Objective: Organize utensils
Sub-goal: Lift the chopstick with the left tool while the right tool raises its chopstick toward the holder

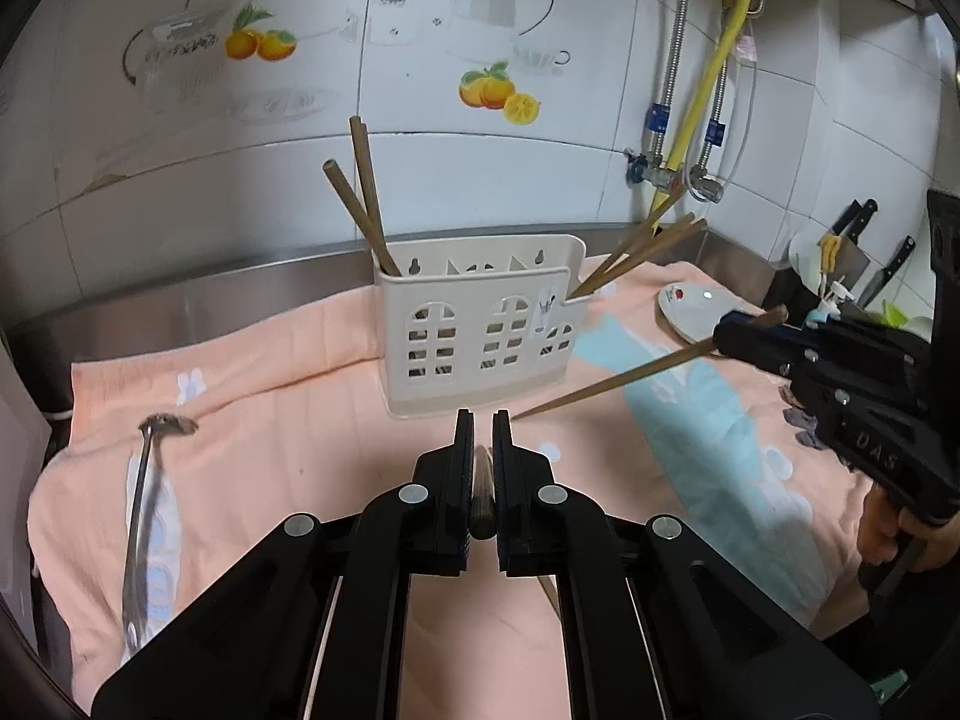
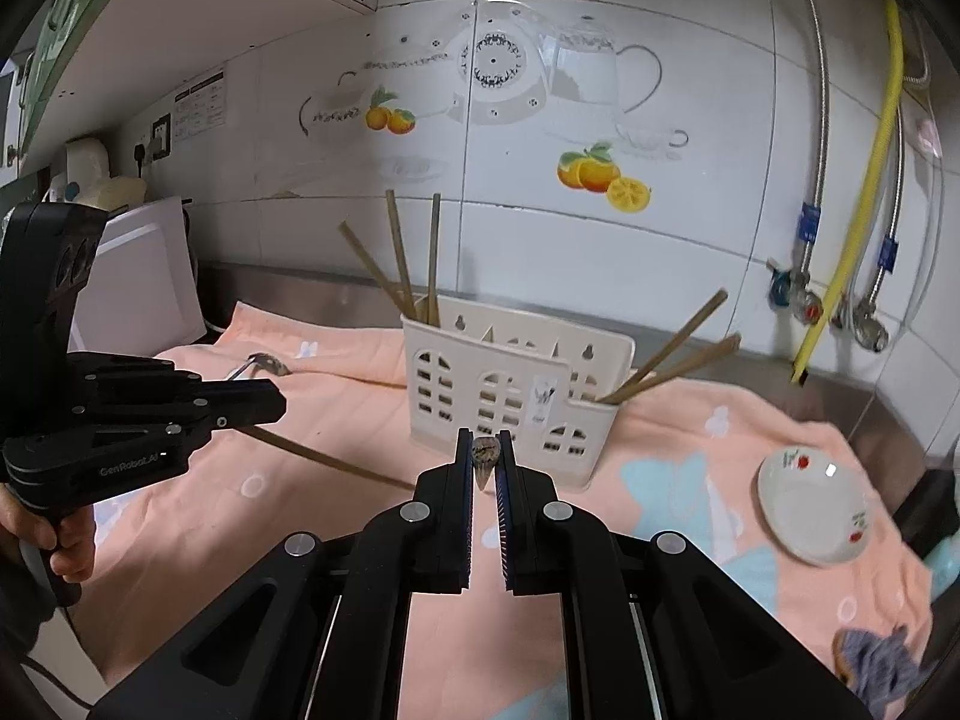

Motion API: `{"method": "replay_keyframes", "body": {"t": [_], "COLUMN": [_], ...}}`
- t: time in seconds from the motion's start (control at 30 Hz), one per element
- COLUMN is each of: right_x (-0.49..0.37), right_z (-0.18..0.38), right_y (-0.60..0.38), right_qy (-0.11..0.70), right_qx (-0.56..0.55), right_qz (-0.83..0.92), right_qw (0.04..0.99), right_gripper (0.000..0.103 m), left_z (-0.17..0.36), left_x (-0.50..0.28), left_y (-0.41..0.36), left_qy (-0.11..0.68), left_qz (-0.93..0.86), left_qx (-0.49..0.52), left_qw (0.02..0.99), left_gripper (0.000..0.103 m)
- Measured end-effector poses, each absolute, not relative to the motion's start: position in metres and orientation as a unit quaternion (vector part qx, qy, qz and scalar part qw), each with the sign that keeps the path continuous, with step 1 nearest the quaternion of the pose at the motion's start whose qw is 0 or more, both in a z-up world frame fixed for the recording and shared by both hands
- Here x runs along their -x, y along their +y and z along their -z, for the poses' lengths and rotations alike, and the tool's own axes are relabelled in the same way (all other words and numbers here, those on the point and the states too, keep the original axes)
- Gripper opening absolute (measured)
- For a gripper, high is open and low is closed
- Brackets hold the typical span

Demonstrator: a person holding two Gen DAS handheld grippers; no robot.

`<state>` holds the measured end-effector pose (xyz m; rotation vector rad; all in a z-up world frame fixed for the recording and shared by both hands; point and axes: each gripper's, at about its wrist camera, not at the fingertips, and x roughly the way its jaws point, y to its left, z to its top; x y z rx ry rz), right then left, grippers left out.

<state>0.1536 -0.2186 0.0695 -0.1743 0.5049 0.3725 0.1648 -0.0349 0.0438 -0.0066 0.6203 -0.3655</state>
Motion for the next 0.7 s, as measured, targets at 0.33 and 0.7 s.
{"method": "replay_keyframes", "body": {"t": [0.33,0.7], "right_x": [-0.1588,-0.1599], "right_z": [-0.0683,-0.0709], "right_y": [-0.2152,-0.2125], "right_qy": [0.248,0.243], "right_qx": [0.089,0.091], "right_qz": [-0.184,-0.183], "right_qw": [0.947,0.948], "right_gripper": [0.007,0.007], "left_z": [-0.0403,-0.0398], "left_x": [-0.165,-0.1612], "left_y": [-0.0346,-0.0397], "left_qy": [0.305,0.301], "left_qz": [0.189,0.199], "left_qx": [-0.014,-0.044], "left_qw": [0.933,0.931], "left_gripper": [0.005,0.005]}}
